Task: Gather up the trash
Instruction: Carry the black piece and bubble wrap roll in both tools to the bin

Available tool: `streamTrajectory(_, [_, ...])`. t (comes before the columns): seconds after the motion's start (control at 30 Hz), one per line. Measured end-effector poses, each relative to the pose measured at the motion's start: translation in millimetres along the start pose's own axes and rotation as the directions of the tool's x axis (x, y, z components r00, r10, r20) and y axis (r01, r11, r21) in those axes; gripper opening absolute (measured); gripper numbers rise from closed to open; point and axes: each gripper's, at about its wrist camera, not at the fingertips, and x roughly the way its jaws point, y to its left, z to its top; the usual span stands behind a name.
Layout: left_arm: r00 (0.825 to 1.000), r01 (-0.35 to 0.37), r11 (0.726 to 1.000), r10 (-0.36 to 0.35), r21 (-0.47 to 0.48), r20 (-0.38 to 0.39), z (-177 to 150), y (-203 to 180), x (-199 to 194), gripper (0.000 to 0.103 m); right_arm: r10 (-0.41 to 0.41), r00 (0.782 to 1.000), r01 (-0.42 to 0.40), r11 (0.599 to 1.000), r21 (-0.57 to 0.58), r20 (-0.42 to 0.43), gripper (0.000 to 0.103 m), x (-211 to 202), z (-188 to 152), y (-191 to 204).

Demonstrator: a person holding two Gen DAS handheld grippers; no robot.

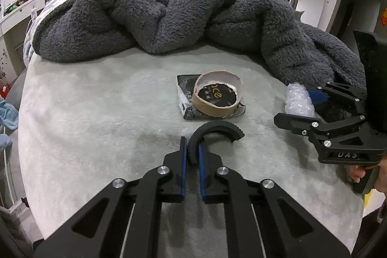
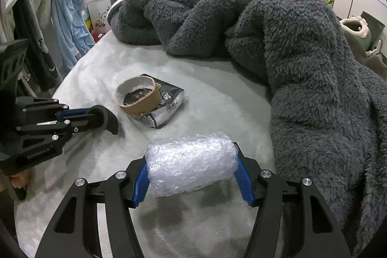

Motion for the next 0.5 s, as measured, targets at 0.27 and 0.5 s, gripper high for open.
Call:
streamTrajectory(0.27, [1.0, -0.021, 1.0, 0.022, -0.009, 0.016, -4.8, -1.3, -23.8, 0.009, 0.022, 0.999, -0.022, 1.0, 0.013, 0.03, 0.061, -21.0, 3.1, 10.1])
streamTrajectory(0.5, [0.999, -0.048, 0.998, 0.049, -0.045, 0.021, -16.9, 3.3, -45.4, 0.009, 0.043, 0.999, -0.043, 0.999, -0.011, 0.03, 0.061, -31.9, -6.1, 36.0])
